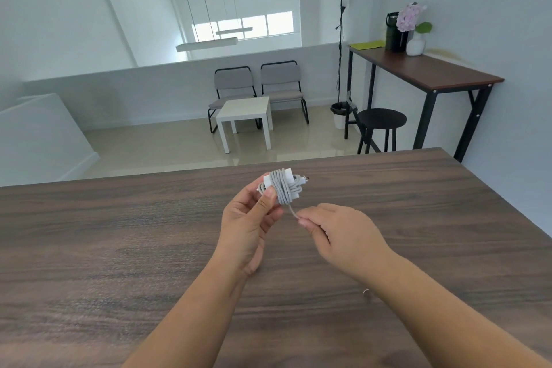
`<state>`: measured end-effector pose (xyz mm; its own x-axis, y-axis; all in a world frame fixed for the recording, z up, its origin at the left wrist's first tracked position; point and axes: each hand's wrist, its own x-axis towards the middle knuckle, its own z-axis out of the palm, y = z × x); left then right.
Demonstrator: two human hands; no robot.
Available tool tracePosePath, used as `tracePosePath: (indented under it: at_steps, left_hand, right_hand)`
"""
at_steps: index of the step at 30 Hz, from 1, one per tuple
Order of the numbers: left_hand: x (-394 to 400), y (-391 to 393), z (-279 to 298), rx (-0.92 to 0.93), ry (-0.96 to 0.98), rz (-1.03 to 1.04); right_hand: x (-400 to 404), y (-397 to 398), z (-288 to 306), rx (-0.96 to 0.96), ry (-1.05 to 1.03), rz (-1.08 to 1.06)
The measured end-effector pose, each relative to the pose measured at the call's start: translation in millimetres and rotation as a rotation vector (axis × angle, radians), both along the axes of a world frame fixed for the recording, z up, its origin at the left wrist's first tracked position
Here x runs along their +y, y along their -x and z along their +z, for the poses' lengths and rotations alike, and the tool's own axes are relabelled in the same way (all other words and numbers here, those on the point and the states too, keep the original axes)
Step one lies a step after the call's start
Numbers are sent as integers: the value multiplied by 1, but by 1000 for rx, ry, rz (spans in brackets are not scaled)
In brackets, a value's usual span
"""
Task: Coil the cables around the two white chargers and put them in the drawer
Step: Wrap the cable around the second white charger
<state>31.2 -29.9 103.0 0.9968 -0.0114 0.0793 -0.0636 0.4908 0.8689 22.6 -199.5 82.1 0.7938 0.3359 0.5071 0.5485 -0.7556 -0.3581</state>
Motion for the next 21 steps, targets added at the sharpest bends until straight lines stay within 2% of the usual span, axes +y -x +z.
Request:
tracePosePath:
  at_steps: [4,9,17,21]
  left_hand:
    - [7,-2,-3,-36,-103,64]
    - [16,-2,-6,-142,-401,71]
    - [21,2,4,-221,-573,-73]
    - [23,4,11,-227,-542,-163]
  right_hand:
    - [-9,5,14,-136,75,25]
    - [-20,3,44,-239,165,76]
    - [-26,-11,71,-219,191,176]
    - [-27,-17,78,-132,66,237]
